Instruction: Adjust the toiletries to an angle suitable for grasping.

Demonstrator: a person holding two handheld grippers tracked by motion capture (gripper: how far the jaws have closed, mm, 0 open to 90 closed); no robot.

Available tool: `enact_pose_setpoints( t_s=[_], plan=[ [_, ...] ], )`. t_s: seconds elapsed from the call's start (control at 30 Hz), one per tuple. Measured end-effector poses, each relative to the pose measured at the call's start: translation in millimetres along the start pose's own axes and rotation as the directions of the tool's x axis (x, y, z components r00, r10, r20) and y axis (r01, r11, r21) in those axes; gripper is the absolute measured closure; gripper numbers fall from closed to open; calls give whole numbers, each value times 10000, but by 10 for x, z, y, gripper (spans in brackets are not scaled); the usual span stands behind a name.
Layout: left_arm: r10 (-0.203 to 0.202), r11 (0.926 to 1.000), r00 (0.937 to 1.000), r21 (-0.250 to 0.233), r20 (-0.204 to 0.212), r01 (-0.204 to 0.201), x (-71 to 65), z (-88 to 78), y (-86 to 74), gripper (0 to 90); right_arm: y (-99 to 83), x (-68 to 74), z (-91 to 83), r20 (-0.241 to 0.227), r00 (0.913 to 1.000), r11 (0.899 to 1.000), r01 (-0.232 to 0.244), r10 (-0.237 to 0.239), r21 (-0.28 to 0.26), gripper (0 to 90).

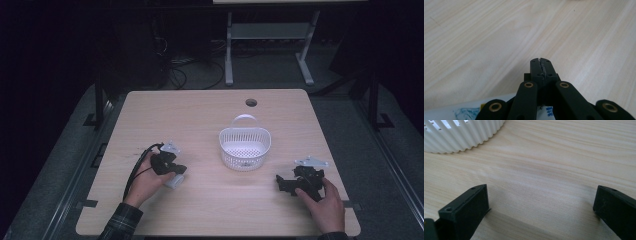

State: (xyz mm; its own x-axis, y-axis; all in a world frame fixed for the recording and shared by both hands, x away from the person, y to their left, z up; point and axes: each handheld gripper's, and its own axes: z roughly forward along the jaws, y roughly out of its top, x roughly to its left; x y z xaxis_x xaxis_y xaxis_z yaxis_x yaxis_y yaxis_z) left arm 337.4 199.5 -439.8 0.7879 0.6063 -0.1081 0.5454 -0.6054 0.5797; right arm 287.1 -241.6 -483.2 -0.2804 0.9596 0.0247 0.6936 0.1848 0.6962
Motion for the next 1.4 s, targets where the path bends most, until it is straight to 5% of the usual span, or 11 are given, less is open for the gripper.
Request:
enact_pose_setpoints(
  t_s=[0.53, 0.73, 1.0, 1.27, 1.4],
  plan=[
    [7, 9999, 10000, 122, 65, -8, -197, -211, -315, 900, 0, 0, 0, 0, 10000, 10000, 0, 0, 0, 0],
    [-54, 9999, 10000, -148, 37, 55, -187, -302, -302, 900, 0, 0, 0, 1, 10000, 10000, 3, -3, -1, 0],
    [-496, 9975, 9950, -551, -867, 450, 79, -580, -326, 900, 0, 1, -1, -5, 10000, 10000, -12, 12, 9, 0],
    [-1347, 9893, 9722, -807, -1918, 1211, 509, -770, -468, 900, 1, 0, 0, -9, 10000, 10000, -6, 6, 11, 0],
    [-1814, 9817, 9609, -962, -2091, 1643, 702, -764, -542, 900, 1, 0, 1, -10, 10000, 10000, -11, 11, 11, 0]
  ],
)
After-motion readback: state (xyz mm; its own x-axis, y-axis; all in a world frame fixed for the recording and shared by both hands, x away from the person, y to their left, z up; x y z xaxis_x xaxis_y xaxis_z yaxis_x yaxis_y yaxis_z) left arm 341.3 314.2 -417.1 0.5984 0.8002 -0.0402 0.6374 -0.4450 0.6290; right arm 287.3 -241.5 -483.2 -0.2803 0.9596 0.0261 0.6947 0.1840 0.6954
